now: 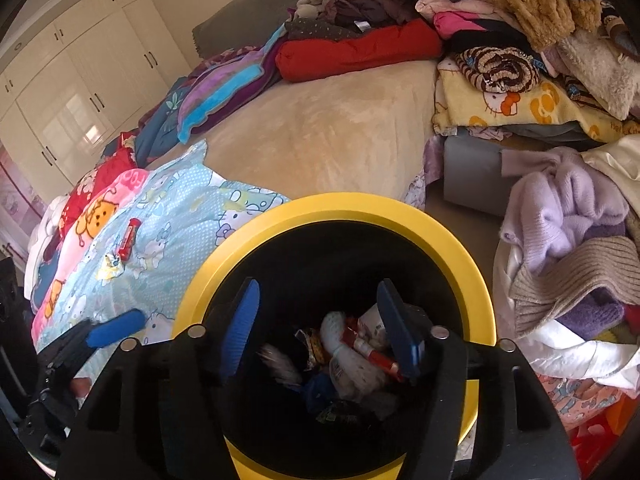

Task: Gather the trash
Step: 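Open both tools above the yellow bin to drop the wrappers, then move both tools back toward the red tube candy and yellow wrapper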

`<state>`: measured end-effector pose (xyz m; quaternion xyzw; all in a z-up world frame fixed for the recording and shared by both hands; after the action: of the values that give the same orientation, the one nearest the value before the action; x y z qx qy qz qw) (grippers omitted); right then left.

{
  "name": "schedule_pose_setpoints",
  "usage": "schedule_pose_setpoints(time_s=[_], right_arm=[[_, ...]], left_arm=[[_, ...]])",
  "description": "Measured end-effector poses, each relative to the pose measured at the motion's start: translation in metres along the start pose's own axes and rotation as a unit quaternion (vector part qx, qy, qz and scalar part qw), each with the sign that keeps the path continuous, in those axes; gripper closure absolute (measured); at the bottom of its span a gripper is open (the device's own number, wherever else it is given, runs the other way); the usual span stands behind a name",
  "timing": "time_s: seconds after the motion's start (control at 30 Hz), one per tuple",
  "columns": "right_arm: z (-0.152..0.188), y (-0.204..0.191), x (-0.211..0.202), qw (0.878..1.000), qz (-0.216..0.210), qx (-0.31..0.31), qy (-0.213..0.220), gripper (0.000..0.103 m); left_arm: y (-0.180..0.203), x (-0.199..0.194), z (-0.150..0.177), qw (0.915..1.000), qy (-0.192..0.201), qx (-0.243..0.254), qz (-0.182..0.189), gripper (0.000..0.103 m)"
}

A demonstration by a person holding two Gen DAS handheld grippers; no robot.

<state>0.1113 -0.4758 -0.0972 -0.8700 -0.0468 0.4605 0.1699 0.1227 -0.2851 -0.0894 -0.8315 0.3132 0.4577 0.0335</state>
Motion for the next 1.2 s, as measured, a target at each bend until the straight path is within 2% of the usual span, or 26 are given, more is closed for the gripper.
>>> schedule_pose_setpoints(time_s=[0.27, 0.5, 0.83, 1.2], right_arm=[[-0.002, -0.01, -0.008, 1.0, 0.004, -0.007, 0.017, 0.033], [-0.006, -0.034, -0.019, 0.999, -0.008, -0.024, 0.035, 0.031], [-0.005, -0.072, -0.025, 0.997, -0.022, -0.057, 0.047, 0.029], [-0.001, -0.115, -0.02, 0.994, -0.039, -0.089, 0.041, 0.028]], left_arm=[[-0.012, -0.02, 0.0, 0.9993, 0.024, -0.02, -0.018, 0.01], [-0.033, -0.046, -0.001, 0.9965, 0.055, -0.037, -0.05, 0.01], [-0.068, -0.079, 0.0, 0.9901, 0.092, -0.071, -0.08, 0.01], [-0.113, -0.105, 0.007, 0.9809, 0.114, -0.114, -0.109, 0.01]])
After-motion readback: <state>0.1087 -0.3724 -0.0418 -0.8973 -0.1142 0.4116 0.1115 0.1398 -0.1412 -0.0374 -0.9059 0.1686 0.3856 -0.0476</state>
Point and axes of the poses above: each gripper's, at about its wrist camera, not at the fingertips, and x roughly the way its jaws point, y to its right, z to its underside, the point moved 3 cm from there along x, roughly the way its jaws point, and after that the axes turned 8 degrees about -y, right-handed, at the moved point
